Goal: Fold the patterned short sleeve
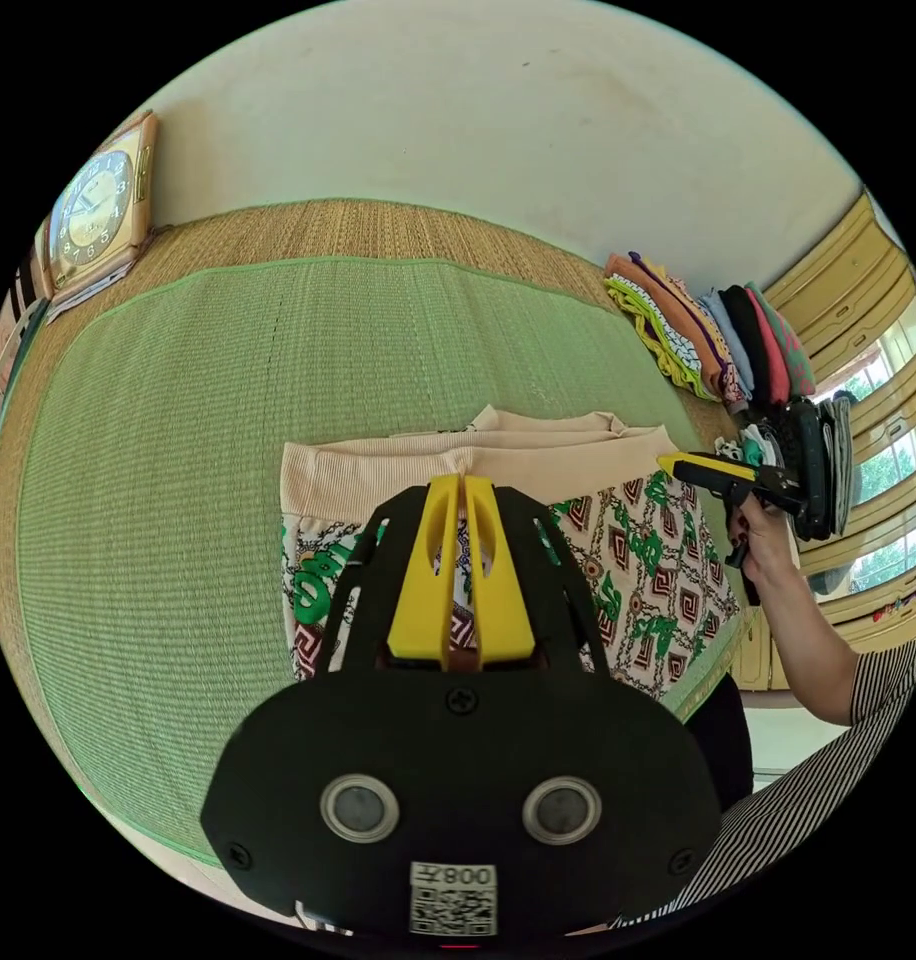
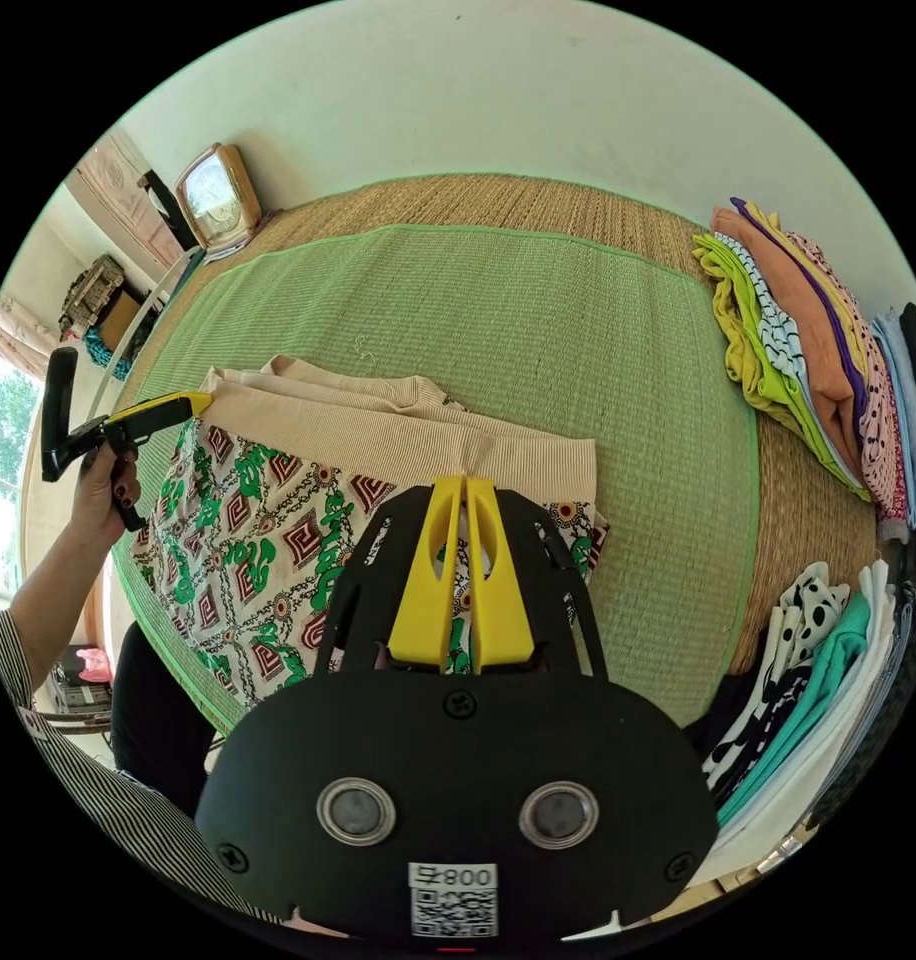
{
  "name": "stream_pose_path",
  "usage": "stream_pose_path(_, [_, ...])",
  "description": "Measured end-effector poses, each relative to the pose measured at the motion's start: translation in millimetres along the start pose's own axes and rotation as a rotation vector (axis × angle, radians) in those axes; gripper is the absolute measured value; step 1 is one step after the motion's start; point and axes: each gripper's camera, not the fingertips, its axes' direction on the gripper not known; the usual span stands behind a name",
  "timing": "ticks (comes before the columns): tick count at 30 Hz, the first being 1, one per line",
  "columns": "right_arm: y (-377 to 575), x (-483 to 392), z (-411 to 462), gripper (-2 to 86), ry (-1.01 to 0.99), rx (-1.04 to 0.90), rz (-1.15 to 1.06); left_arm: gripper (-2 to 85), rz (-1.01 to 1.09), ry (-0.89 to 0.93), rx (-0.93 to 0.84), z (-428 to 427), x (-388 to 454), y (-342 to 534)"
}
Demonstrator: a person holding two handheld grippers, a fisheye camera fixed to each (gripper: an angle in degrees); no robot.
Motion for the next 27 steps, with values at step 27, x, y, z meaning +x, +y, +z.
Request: stream_pose_path(27, [45.4,60.0,-4.9,0.3,-0.084,0.062,0.175,2.6,-0.143,-0.053,-0.026,26.2,-66.5,38.5])
